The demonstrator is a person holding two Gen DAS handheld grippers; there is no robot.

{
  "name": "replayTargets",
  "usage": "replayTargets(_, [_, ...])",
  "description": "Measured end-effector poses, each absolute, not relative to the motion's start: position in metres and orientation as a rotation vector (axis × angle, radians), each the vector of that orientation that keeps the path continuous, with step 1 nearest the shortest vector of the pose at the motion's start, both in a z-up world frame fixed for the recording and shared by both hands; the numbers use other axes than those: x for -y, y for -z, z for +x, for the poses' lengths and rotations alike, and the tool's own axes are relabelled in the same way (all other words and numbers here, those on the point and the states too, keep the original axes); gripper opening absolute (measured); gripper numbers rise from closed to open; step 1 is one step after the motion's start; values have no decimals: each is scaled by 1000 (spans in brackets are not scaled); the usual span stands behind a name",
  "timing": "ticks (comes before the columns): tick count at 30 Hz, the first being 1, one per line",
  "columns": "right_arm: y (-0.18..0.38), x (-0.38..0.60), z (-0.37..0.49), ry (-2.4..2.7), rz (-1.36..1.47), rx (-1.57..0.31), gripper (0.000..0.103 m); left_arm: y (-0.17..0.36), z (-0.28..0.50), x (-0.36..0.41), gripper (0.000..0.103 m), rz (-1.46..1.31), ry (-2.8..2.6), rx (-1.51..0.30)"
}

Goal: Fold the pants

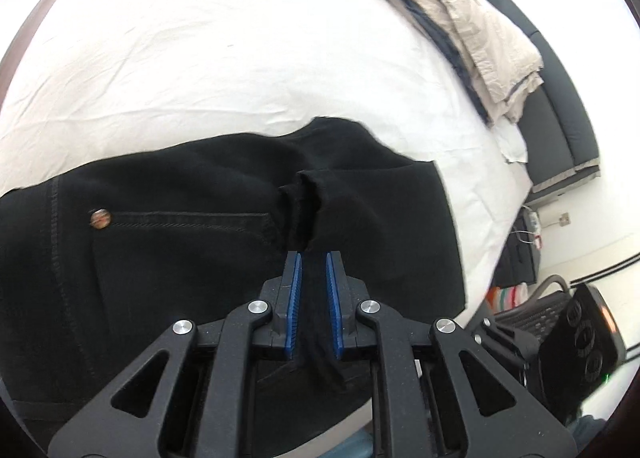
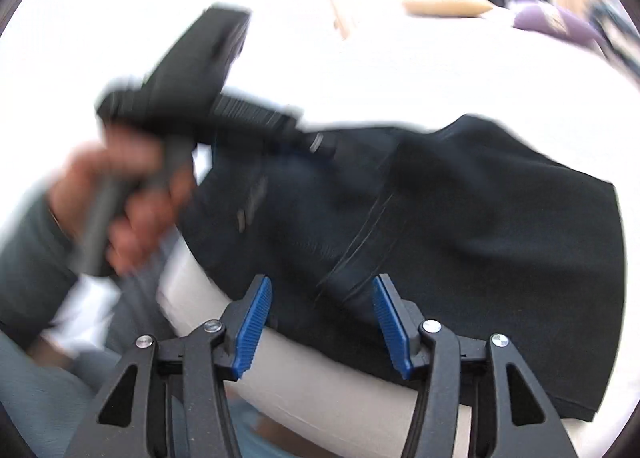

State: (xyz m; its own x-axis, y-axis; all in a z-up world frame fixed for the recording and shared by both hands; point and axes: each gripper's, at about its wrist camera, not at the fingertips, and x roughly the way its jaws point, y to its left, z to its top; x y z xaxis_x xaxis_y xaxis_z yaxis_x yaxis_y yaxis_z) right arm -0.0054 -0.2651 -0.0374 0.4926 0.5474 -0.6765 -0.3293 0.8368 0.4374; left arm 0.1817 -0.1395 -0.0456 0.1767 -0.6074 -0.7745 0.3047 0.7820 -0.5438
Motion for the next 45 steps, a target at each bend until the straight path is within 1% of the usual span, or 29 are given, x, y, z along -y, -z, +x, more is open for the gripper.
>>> replayTargets(3, [33, 353, 14, -461, 519, -874, 56, 45, 186, 182, 12, -299, 764, -1215])
replayTargets(6, [49, 422, 41, -485, 754, -877, 56, 68, 190, 217, 12, -276, 802, -1255])
replayTargets(7, [58, 436, 51, -509, 816, -877, 56, 79, 188, 217, 12, -265, 794, -1283])
replayTargets(10, [81, 458, 88, -560, 904, -904, 56, 111, 182, 224, 12, -217, 748, -1340])
replayTargets(14, [119, 471, 136, -589, 995, -967, 56, 124, 181, 205, 12, -293, 765, -1351])
replayTargets(17, [143, 479, 140, -594, 1059, -1010, 48, 131, 176, 206, 12, -293, 778, -1346])
replayTargets(19, [145, 477, 125, -617, 1062, -1016, 48, 132, 169, 198, 12, -314, 785, -1345])
replayTargets(21, [147, 474, 97, -639, 1055, -1030, 51, 135, 166, 198, 12, -330, 789, -1338])
replayTargets(25, [160, 464, 42, -636, 1092, -1088, 51, 136, 157, 193, 12, -338, 787, -1326])
replayTargets(31, [138, 454, -20, -613, 1074, -1138, 53, 132, 134, 177, 12, -343, 765, -1297])
replayTargets(32, [131, 449, -23, -615, 1050, -1146, 55, 123, 130, 170, 12, -349, 755, -1283])
replayTargets(33, [121, 446, -29, -618, 1017, -1145, 55, 118, 121, 161, 12, -352, 740, -1268])
replayTargets(37, [81, 417, -15, -715, 990, -1003, 56, 100, 81, 116, 12, -421, 661, -1206])
replayTargets(39, [71, 403, 6, -772, 1001, -932, 59, 92, 62, 91, 12, -463, 611, -1164])
replayTargets(41, [74, 387, 29, -812, 1029, -910, 60, 84, 46, 62, 12, -502, 545, -1106])
replayTargets(43, [89, 370, 51, -833, 1044, -943, 64, 76, 31, 32, 12, -561, 473, -1044])
replayTargets(44, [104, 362, 61, -796, 1038, -990, 68, 74, 25, 18, 16, -596, 439, -1021])
replayTargets(45, [121, 357, 68, -737, 1027, -1055, 67, 75, 18, 1, 30, -630, 404, -1009])
